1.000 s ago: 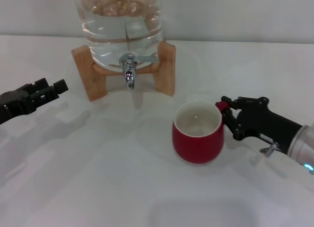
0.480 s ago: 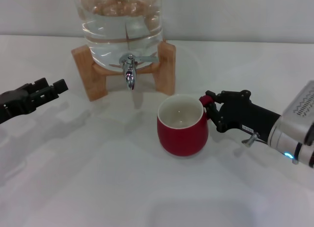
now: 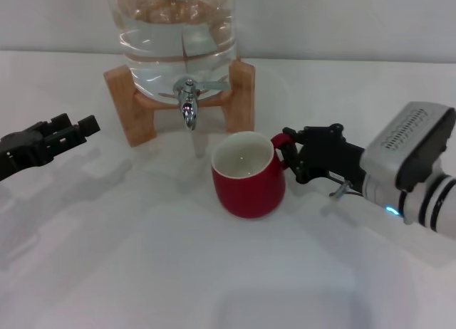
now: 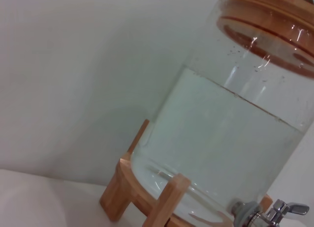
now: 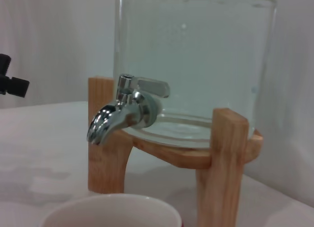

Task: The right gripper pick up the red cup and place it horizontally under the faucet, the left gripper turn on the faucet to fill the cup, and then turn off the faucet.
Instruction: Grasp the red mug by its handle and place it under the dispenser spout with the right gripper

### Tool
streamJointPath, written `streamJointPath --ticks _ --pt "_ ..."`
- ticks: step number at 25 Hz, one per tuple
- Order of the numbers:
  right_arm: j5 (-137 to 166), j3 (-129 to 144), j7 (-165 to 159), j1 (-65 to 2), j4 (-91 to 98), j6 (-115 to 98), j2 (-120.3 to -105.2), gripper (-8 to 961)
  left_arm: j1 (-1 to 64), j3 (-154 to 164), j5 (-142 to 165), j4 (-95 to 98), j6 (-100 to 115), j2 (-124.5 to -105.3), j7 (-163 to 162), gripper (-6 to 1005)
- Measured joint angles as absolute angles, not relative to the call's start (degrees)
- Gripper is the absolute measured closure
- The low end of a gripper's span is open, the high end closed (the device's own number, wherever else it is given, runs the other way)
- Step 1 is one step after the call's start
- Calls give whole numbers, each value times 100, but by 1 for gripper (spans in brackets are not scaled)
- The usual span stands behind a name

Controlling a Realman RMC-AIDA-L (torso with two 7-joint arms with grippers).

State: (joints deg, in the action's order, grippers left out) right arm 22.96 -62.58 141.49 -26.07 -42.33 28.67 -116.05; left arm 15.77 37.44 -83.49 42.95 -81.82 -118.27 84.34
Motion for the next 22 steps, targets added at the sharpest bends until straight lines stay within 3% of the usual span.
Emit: streamJointPath --ticks 22 --pt "1860 -5795 14141 -3392 -4189 2393 -11618 816 1523 3726 -8350 4280 -8182 -11830 8438 131"
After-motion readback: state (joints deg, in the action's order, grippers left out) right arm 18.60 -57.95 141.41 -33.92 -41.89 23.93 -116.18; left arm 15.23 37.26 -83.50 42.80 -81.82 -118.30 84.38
